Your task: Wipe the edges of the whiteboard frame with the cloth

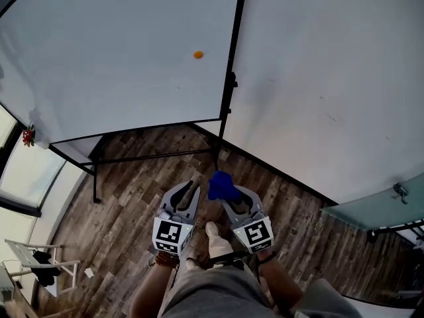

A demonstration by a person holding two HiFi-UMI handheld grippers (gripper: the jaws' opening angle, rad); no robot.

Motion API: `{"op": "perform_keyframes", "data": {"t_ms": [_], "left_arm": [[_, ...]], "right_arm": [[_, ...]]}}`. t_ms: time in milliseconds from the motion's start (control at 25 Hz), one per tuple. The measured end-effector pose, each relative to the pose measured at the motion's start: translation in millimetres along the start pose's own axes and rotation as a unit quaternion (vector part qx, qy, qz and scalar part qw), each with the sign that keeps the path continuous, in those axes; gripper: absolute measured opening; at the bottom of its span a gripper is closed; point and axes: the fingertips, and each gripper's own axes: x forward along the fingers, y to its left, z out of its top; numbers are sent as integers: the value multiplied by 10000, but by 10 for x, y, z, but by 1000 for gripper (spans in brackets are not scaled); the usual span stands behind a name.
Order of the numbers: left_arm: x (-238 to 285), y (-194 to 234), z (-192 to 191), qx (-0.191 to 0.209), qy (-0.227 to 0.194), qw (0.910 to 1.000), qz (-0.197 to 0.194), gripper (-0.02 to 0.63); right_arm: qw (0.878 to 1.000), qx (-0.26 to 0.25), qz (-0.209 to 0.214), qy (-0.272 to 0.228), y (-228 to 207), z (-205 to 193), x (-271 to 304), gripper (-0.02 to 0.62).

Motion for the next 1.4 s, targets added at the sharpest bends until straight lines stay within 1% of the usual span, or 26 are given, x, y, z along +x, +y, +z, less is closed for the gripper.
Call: {"op": "perform_keyframes", "data": {"t_ms": [320, 400, 600, 760, 880, 1040, 1200, 1400], "left_arm": [[704, -72, 69, -74, 155, 9982, -566, 75], [870, -80, 104, -70, 166, 9976, -666, 74], [1159, -63, 244, -116, 111, 9969, -767, 74], [1290, -47, 338, -137, 1, 9970, -760, 74], [1306, -18, 360, -144, -22, 9967, -793, 72], [1328, 90, 416, -103, -32, 9961, -874, 72], [1357, 243, 491, -25, -30, 9947, -1025, 72], [1468, 413, 665, 23, -125, 9915, -1296, 72]], "right_arm": [[9979, -607, -172, -128, -648, 172, 347, 143], [9973, -686, -174, -176, -804, 212, 407, 143], [9977, -579, -217, -265, -1171, 279, 522, 143], [9966, -718, -146, -376, -1421, 441, 645, 143], [9946, -921, -66, -464, -1527, 612, 758, 141], [9896, -1331, -34, -536, -1658, 904, 923, 139], [9831, -1662, -210, -737, -1779, 1266, 1070, 138], [9724, -2090, -442, -939, -1910, 1837, 1209, 137]]}}
